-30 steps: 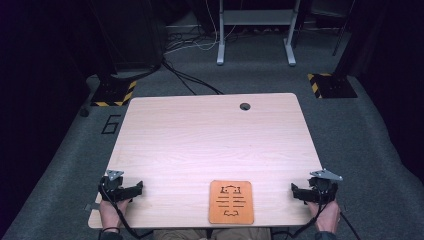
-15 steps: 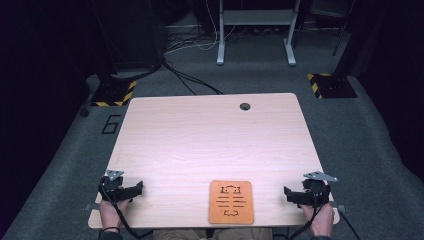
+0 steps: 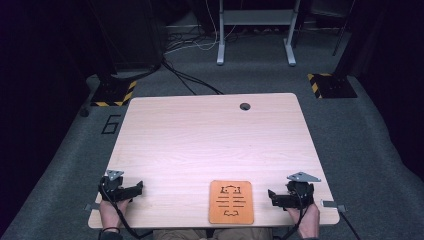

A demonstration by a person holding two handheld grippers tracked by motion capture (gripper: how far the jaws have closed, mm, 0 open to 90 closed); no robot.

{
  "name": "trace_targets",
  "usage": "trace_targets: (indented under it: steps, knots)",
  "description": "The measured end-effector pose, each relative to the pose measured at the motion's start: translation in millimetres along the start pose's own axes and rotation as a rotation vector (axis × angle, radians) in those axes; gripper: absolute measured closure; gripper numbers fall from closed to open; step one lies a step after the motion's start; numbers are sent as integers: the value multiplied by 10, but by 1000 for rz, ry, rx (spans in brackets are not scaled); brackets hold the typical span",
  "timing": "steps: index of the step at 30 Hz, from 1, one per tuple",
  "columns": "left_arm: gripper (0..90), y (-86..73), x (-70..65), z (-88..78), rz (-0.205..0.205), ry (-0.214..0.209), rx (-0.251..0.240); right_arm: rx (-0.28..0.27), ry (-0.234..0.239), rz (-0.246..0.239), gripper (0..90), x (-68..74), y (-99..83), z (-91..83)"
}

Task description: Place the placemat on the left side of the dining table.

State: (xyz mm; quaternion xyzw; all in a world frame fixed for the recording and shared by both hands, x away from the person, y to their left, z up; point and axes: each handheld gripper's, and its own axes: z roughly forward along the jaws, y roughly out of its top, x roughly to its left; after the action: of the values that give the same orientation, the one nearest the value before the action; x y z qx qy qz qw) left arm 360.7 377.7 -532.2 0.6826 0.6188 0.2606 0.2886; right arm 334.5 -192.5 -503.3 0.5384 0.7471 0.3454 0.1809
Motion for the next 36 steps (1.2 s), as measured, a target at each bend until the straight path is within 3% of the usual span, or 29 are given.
trace_targets:
  steps: [7,17,25,36]
  knots:
    - [0,0,0,0,0,0,0,19,56,-20,0,207,42,80]
    - [0,0,0,0,0,1,0,41,98,-55,0,429,80,212]
    - [0,0,-1,-1,-1,1,2,67,104,-102,0,557,110,308]
    - [0,0,0,0,0,1,0,98,79,-114,0,626,120,392]
